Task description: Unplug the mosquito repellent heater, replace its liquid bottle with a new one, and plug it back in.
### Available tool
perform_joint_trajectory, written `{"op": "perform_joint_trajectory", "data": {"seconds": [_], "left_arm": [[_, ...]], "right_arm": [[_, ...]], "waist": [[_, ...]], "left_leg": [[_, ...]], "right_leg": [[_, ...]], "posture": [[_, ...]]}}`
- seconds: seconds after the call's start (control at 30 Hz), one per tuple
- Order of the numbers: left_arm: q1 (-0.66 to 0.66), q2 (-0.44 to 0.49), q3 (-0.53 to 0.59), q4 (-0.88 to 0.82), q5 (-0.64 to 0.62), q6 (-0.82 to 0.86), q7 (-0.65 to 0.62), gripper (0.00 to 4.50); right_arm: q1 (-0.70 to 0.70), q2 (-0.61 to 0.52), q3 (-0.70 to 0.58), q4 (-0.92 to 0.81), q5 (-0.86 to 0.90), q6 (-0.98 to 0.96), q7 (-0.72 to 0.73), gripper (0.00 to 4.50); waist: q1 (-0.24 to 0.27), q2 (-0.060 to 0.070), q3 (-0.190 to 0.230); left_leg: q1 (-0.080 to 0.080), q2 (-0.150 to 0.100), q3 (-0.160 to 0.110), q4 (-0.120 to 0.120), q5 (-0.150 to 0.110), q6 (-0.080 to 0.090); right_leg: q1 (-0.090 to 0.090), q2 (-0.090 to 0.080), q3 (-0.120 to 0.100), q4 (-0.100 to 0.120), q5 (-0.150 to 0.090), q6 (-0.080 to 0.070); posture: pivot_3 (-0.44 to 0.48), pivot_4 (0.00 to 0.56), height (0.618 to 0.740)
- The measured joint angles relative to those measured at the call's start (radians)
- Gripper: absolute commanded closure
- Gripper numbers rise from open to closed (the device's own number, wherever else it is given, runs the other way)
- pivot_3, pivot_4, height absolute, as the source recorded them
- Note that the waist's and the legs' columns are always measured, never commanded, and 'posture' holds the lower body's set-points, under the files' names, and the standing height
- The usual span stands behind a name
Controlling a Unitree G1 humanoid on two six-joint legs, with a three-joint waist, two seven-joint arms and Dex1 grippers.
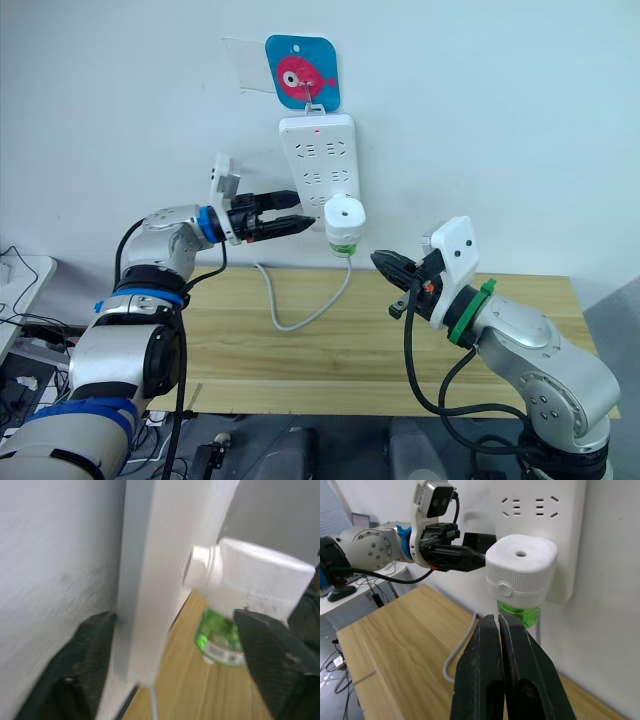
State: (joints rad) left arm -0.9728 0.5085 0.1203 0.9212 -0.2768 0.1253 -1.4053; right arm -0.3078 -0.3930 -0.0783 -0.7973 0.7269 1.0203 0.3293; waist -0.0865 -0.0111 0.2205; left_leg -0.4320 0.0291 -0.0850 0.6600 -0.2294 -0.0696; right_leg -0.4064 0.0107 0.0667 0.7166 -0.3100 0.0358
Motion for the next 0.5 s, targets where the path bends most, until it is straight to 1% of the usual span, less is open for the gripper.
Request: {"op": "perform_joint_trajectory", "data": {"seconds": [0.1,0.17,0.27,0.37,0.5], "left_arm": [[0.076,0.053,0.005,-0.103,-0.015,0.050,0.000,0.02],[0.168,0.087,0.023,-0.265,-0.053,0.113,0.003,0.02],[0.281,0.104,0.046,-0.480,-0.114,0.197,0.035,0.02],[0.452,0.116,0.045,-0.786,-0.185,0.248,0.067,0.02],[0.558,0.113,0.040,-0.985,-0.233,0.281,0.109,0.02]], "right_arm": [[-0.024,-0.001,0.035,0.037,-0.003,-0.032,0.020,4.50],[-0.036,-0.005,0.071,0.069,-0.018,-0.061,0.042,4.50],[-0.043,-0.011,0.114,0.108,-0.044,-0.093,0.062,4.50],[-0.063,-0.018,0.163,0.158,-0.091,-0.131,0.075,4.50],[-0.096,0.004,0.199,0.213,-0.158,-0.168,0.057,4.50]], "waist": [[0.006,0.000,0.000],[0.012,0.000,0.000],[0.030,0.000,0.000],[0.045,0.000,0.000],[0.061,0.000,0.000]], "left_leg": [[0.000,0.000,-0.001,0.000,0.000,0.000],[0.000,0.000,-0.001,0.000,0.000,0.000],[0.000,0.000,-0.001,0.000,0.000,0.000],[0.000,0.000,0.000,-0.001,0.000,0.000],[0.000,0.000,0.000,-0.001,0.000,0.000]], "right_leg": [[0.000,0.000,-0.001,0.000,0.000,0.000],[0.000,-0.001,-0.001,-0.001,0.000,0.000],[0.000,-0.002,0.000,-0.001,0.000,0.000],[0.000,-0.003,0.000,-0.002,0.000,-0.001],[0.000,-0.003,0.000,-0.002,-0.001,-0.001]], "posture": [[0.085,0.176,0.740],[0.102,0.176,0.740],[0.116,0.175,0.740],[0.139,0.172,0.740],[0.143,0.167,0.740]]}}
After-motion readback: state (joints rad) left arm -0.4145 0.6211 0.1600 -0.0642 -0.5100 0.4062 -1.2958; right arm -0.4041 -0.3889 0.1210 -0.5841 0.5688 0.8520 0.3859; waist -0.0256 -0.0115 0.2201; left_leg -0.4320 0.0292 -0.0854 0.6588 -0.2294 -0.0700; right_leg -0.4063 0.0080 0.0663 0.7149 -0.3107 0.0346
